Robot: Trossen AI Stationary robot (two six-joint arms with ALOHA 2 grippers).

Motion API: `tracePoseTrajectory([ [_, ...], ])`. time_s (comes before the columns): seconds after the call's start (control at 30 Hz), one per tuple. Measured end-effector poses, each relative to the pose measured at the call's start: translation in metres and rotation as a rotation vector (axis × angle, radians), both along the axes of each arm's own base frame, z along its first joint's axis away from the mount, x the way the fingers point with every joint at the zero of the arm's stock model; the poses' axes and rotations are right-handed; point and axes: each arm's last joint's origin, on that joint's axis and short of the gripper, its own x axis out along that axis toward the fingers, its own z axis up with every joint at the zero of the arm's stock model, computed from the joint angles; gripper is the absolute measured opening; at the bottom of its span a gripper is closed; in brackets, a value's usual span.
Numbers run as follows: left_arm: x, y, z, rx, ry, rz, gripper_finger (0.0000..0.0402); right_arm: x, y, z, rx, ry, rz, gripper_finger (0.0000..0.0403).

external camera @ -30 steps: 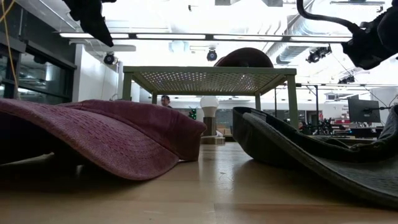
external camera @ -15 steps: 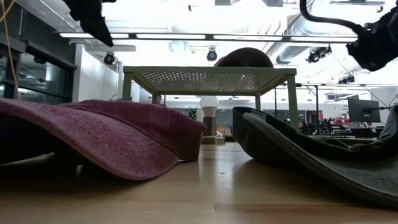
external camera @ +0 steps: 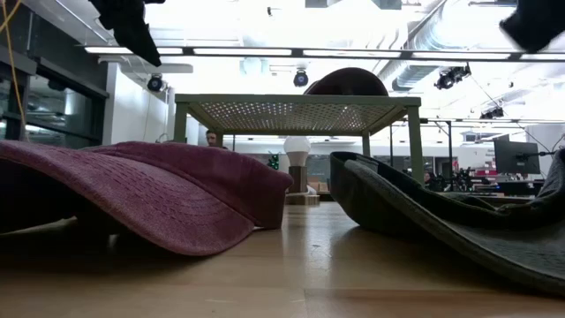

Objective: Pick & Place hat
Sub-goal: Put the right black cap on the shelf

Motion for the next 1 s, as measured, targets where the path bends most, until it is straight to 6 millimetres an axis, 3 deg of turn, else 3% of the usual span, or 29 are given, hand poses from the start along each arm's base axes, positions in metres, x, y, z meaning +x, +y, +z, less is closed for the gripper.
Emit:
tracePoseTrajectory([
  [0.2,0.000,0.000,0.000,-0.002,-0.002,0.002,0.0184,-0.005,0.012,0.060,-0.135,-0.097,0.046,0.0017],
  [0.43,0.002,0.001,0.002,0.007,-0.033,0.001,0.0184,-0.011,0.027,0.117,-0.288,-0.477,0.158,0.0017],
  [0.63,0.006,0.000,0.005,-0.020,-0.088,-0.050,0.0184,-0.007,0.035,0.128,-0.411,-0.687,0.314,0.0017],
  [1.0,0.016,-0.004,0.018,-0.082,-0.271,-0.269,0.0184,0.018,0.047,0.141,-0.694,-0.981,0.547,0.0017],
])
